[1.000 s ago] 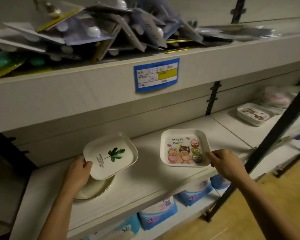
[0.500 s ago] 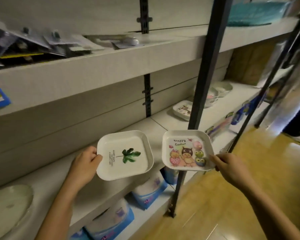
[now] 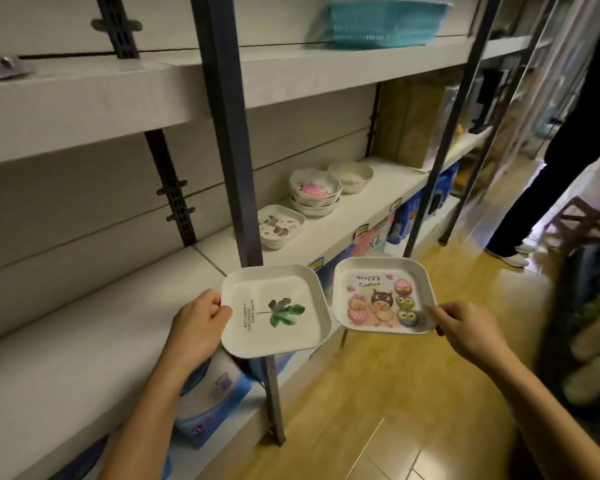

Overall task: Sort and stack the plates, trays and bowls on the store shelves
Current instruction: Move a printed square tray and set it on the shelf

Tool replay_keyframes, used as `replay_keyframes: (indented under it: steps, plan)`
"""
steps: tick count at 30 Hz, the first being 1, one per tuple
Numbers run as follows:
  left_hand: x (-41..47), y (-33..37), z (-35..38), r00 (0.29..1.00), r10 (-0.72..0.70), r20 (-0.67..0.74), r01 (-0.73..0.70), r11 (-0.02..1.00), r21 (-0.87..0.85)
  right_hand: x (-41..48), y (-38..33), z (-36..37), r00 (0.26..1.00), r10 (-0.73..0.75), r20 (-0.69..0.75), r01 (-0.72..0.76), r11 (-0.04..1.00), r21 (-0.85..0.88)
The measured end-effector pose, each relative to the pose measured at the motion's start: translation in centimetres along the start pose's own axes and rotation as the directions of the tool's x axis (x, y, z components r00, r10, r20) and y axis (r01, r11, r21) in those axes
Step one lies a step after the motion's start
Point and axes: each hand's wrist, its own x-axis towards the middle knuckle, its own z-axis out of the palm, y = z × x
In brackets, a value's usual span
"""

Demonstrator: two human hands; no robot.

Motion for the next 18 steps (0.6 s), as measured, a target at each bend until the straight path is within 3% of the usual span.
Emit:
replay_keyframes:
  steps: [9,18]
  plan:
    - [4.8,6.1,6.2,0.998,-0.017,-0.052,0.02,0.998,0.065,8.3,3.9,-1.9,1.0,-0.008,-0.005,0.008,1.0,-0.021]
    - [12.2,8.9,10.0,0.981,-0.091,-0.173,0.107,0.991,0.084,20.2,2.8,-2.8,0.994,-0.103,0.038,0.104,0.994,-0.025]
